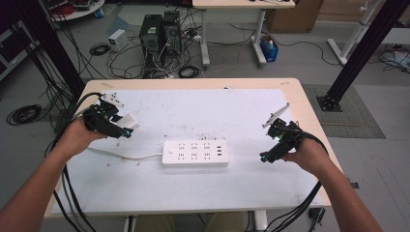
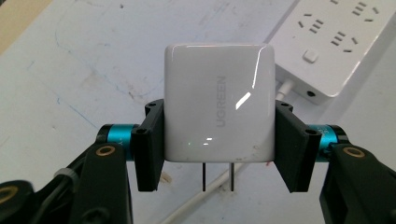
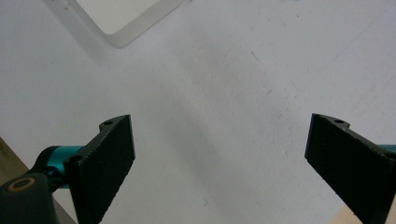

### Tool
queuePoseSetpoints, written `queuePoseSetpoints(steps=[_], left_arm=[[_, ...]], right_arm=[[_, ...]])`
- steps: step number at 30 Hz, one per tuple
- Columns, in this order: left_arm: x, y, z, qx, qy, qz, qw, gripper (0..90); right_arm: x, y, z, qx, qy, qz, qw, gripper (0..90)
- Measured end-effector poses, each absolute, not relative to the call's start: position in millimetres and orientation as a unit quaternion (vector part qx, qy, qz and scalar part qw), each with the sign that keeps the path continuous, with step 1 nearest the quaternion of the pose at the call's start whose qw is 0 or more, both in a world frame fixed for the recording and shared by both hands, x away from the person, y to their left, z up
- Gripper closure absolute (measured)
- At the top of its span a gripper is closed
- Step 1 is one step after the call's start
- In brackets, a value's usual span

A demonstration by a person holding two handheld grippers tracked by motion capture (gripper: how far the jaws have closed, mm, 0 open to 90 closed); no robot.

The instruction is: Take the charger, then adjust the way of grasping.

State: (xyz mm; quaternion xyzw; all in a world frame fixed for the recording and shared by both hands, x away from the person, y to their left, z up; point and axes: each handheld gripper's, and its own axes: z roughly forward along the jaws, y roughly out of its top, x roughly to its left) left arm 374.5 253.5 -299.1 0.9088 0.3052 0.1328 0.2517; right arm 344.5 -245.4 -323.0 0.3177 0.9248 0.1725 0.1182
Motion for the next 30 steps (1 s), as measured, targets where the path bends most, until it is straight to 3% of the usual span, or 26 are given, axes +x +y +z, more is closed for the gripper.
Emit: queuePoseSetpoints(steps=[7, 30], left_arm=[[367, 240, -286, 0.914, 0.283, 0.138, 0.256, 42.7], [357, 224, -293, 0.929, 0.229, 0.126, 0.261, 42.7]], right_arm=[[344, -241, -318, 0.311, 0.925, 0.179, 0.122, 7.8], [340, -225, -316, 0.313, 0.924, 0.174, 0.134, 7.8]])
